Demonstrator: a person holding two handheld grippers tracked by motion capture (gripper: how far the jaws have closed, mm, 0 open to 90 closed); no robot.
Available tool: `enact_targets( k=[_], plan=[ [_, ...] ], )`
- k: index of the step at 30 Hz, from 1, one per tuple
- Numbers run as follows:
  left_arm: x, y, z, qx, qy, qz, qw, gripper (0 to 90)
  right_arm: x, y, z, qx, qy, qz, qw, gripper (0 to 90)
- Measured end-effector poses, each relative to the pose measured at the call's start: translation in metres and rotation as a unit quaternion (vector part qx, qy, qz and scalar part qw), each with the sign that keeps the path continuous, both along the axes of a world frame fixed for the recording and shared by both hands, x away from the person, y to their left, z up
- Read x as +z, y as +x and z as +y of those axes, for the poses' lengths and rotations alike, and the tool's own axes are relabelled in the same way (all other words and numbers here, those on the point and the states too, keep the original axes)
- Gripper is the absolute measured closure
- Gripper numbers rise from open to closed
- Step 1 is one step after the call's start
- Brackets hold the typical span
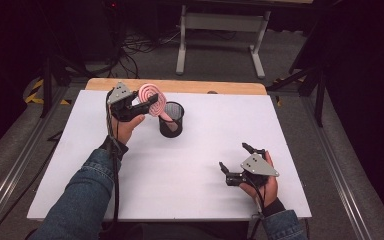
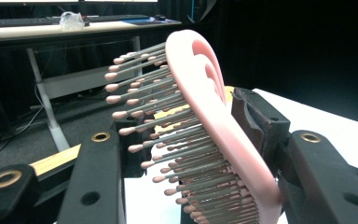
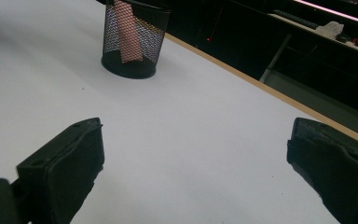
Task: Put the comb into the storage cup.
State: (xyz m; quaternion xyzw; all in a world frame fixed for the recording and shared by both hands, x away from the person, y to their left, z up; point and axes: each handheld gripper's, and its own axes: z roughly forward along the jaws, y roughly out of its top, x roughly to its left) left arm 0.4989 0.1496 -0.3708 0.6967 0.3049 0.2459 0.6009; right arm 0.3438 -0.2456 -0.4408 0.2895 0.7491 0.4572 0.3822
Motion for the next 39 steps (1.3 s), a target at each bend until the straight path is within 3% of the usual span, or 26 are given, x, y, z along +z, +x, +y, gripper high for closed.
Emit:
enact_targets(
  k=[9,20,27,39],
  plan=[
    [-0.0004,-0.0008,-0.0008,-0.003,0.016,0.003,0.9999,41.6,-0.0003,0.0001,0.0005,0.002,-0.003,0.002,1.0000,4.6],
    [0.0002,-0.0009,0.0023,0.023,0.031,0.005,0.9992,24.3,0.0000,-0.0003,0.0005,0.002,-0.001,0.002,1.0000,4.6],
    [-0.0008,-0.0009,0.0000,0.022,0.042,0.006,0.9988,15.8,0.0003,-0.0004,0.0000,0.000,0.003,0.001,1.0000,4.7],
    [0.0016,-0.0024,-0.0001,0.028,0.051,-0.004,0.9983,7.8,0.0010,-0.0009,-0.0002,0.001,0.003,0.000,1.0000,4.6]
  ],
)
